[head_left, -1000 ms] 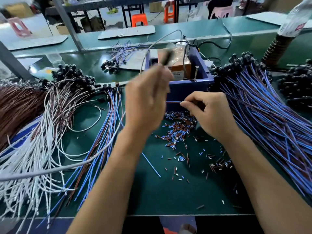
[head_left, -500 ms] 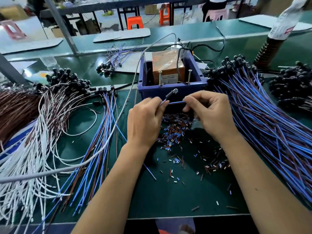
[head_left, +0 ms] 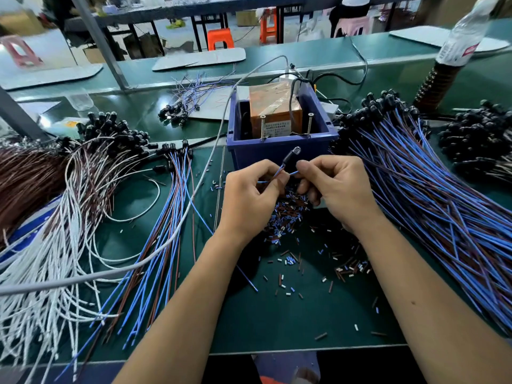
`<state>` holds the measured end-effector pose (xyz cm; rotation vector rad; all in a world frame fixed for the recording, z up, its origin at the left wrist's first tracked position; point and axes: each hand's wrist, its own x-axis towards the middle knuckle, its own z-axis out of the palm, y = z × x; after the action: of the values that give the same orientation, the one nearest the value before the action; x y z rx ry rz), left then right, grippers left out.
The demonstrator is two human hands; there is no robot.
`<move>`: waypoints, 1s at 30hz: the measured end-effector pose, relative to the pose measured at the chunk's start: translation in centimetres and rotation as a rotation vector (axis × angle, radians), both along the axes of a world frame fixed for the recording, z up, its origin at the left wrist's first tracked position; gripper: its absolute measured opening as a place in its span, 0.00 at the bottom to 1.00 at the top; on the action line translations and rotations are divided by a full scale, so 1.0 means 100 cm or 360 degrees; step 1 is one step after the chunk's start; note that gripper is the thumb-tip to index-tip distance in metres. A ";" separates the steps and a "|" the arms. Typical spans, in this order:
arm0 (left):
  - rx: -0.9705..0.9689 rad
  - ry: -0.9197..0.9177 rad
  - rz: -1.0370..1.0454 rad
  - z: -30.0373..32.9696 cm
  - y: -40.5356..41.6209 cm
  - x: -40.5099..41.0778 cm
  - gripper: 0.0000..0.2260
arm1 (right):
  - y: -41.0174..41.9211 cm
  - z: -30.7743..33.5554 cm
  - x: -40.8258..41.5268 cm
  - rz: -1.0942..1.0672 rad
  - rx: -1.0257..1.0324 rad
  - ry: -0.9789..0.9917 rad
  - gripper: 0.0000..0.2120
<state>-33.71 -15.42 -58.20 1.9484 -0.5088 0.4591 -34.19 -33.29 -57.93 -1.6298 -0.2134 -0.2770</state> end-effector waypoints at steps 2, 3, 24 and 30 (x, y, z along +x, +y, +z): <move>-0.0031 0.0055 -0.0019 0.001 0.001 0.000 0.07 | -0.001 0.001 0.000 0.0016 -0.0011 -0.0005 0.13; -0.0040 0.0081 -0.0030 0.002 0.001 0.000 0.07 | -0.001 0.002 -0.001 0.0015 -0.0017 -0.0007 0.13; -0.0482 0.0435 -0.0115 0.001 0.000 0.000 0.09 | 0.000 -0.001 0.002 -0.0114 0.0278 -0.0093 0.10; -0.0512 0.0407 -0.0154 0.001 -0.005 -0.002 0.07 | 0.010 0.001 -0.004 0.0040 0.0269 0.0004 0.10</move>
<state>-33.89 -15.93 -58.06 1.6350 -0.3391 0.2099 -34.58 -32.31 -57.88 -1.4590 -0.2028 -0.2669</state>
